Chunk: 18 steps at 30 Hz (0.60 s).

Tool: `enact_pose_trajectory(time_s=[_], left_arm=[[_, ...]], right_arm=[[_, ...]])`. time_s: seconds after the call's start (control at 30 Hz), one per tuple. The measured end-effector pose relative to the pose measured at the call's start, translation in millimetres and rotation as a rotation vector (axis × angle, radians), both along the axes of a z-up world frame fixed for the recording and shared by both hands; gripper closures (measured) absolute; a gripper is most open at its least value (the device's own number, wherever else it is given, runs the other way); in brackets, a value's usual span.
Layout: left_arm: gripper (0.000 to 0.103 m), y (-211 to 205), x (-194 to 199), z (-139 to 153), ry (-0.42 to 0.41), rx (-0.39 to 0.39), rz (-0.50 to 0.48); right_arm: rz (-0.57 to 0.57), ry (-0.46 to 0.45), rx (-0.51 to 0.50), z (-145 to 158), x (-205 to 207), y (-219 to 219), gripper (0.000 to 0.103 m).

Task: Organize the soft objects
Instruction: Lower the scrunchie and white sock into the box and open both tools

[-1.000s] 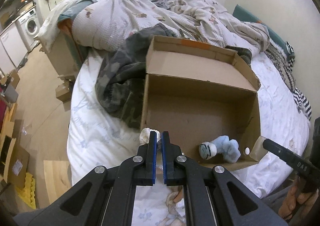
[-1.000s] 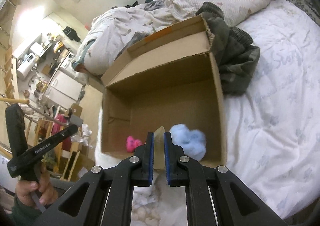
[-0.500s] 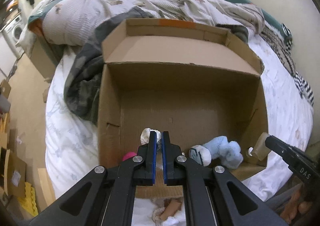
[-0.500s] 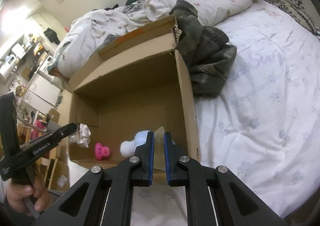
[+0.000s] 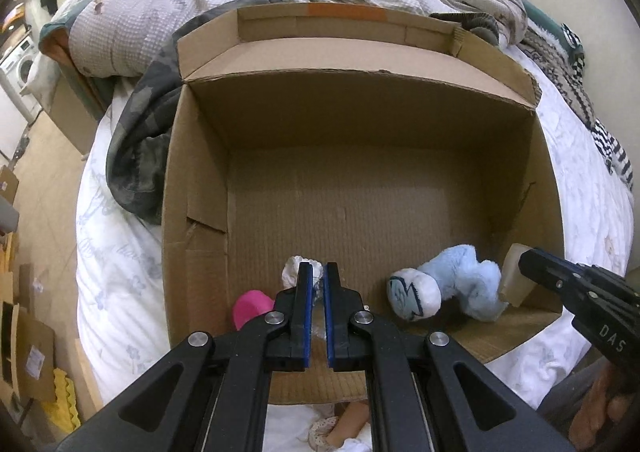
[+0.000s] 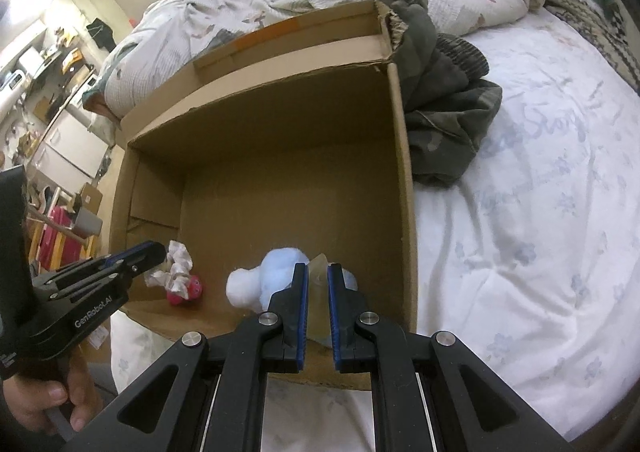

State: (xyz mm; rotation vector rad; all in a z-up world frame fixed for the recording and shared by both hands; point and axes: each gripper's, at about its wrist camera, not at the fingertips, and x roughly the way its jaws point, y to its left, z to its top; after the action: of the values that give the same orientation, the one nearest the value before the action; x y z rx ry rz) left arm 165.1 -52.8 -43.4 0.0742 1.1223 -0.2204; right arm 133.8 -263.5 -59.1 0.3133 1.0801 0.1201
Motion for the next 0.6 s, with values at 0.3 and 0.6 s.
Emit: enact_pose_trajectory(time_s=[0.3, 0.6], left_arm=[[0.097, 6.8, -1.4, 4.4, -0.005, -0.016, 0.022], [0.064, 8.4, -2.9, 1.5, 0.023, -0.018, 0.037]], right_arm=[[-0.003, -0.004, -0.012, -0.5, 0.9, 1.5, 0.091], [-0.017, -0.023, -0.04, 3.6, 0.7, 1.2, 0.077]])
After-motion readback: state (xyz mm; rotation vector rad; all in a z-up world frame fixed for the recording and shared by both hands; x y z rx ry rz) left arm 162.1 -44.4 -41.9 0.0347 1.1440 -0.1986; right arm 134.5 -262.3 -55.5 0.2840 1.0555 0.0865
